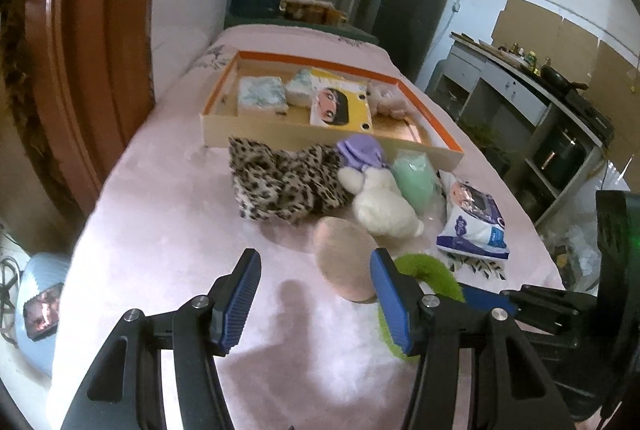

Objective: Organize soft objects
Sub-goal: 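Withdraw both tools from the box back over the remaining items, then grasp the beige egg-shaped sponge with the left tool while the right tool grasps the green fuzzy ring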

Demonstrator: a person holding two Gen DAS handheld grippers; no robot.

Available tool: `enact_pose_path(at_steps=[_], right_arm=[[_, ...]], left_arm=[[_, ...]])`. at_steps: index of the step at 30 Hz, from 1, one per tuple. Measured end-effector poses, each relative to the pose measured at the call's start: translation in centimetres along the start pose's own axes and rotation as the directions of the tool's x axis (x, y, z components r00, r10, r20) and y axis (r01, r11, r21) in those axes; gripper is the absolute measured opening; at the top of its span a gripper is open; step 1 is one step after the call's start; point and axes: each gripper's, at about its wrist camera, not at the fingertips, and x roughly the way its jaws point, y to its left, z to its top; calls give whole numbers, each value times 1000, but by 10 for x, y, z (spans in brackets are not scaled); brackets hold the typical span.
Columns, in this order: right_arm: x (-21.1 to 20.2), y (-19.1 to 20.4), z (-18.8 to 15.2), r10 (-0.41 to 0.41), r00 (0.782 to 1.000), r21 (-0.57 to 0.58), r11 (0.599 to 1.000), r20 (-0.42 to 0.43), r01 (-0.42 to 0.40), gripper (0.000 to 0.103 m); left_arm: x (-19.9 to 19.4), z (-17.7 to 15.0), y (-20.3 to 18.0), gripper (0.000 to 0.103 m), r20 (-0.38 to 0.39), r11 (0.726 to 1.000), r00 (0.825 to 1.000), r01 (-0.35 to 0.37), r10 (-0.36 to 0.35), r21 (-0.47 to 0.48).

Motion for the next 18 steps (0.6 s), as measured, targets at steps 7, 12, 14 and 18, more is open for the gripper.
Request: enact_pose_path(at_steps=[7, 12, 14, 18], right_arm=[[-13, -14, -5, 8, 1000, 2, 1000, 19, -8, 13], [-17, -22, -9, 18, 1000, 24, 1000, 19, -19, 13], [-16, -23, -10, 28, 999, 34, 999, 18, -28, 13], [-18, -22, -10, 39, 999, 37, 999, 25, -40, 13]], left_arm=[[24, 1, -7, 57, -58, 999, 998, 39, -40, -29], [35, 1, -12, 42, -74, 998, 996, 49, -51, -34], [33, 1, -13, 41, -65, 998, 996, 56, -58, -30], [24, 0, -14, 40, -34, 998, 998, 61, -61, -23]])
